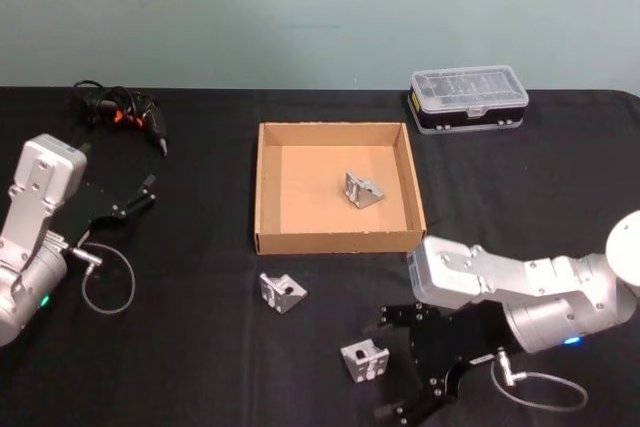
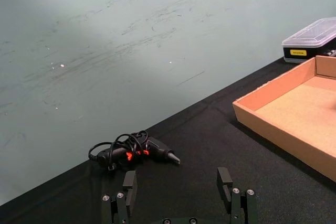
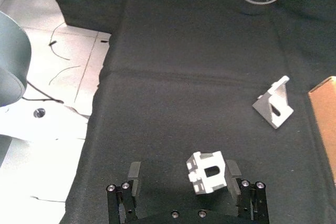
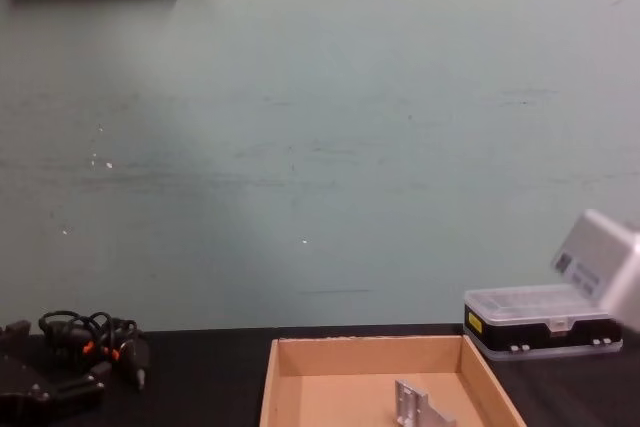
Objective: Use one hand to pick up the angle iron from the table and place it into the box.
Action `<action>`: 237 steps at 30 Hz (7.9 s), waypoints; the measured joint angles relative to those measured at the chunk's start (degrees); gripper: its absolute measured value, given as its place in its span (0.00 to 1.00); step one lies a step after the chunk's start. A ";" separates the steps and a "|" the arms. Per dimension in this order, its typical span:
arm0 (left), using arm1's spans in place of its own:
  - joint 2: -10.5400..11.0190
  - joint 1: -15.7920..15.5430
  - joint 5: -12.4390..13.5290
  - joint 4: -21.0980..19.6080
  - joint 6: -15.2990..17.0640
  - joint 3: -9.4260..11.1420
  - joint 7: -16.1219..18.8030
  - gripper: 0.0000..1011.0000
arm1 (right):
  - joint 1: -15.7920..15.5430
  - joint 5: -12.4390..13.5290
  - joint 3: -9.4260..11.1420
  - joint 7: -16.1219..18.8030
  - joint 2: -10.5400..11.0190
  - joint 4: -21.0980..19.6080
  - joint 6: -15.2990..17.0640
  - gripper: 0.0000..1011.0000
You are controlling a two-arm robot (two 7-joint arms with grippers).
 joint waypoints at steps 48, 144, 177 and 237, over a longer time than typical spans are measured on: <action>0.00 0.00 0.00 0.00 0.00 0.00 0.00 0.99 | 0.82 -0.36 -2.62 -3.69 -1.78 3.57 -1.53 0.22; 0.00 0.00 0.00 0.00 0.00 0.00 0.00 0.99 | 6.87 2.47 10.10 -22.37 -25.84 30.51 3.32 0.73; 0.00 0.00 0.00 0.00 0.00 0.00 0.00 0.99 | -10.15 8.18 20.54 -30.12 -17.92 7.57 -1.12 0.99; 0.00 0.00 0.00 0.00 0.00 0.00 0.00 0.99 | -6.04 5.15 7.27 -28.42 -23.12 7.60 17.72 0.99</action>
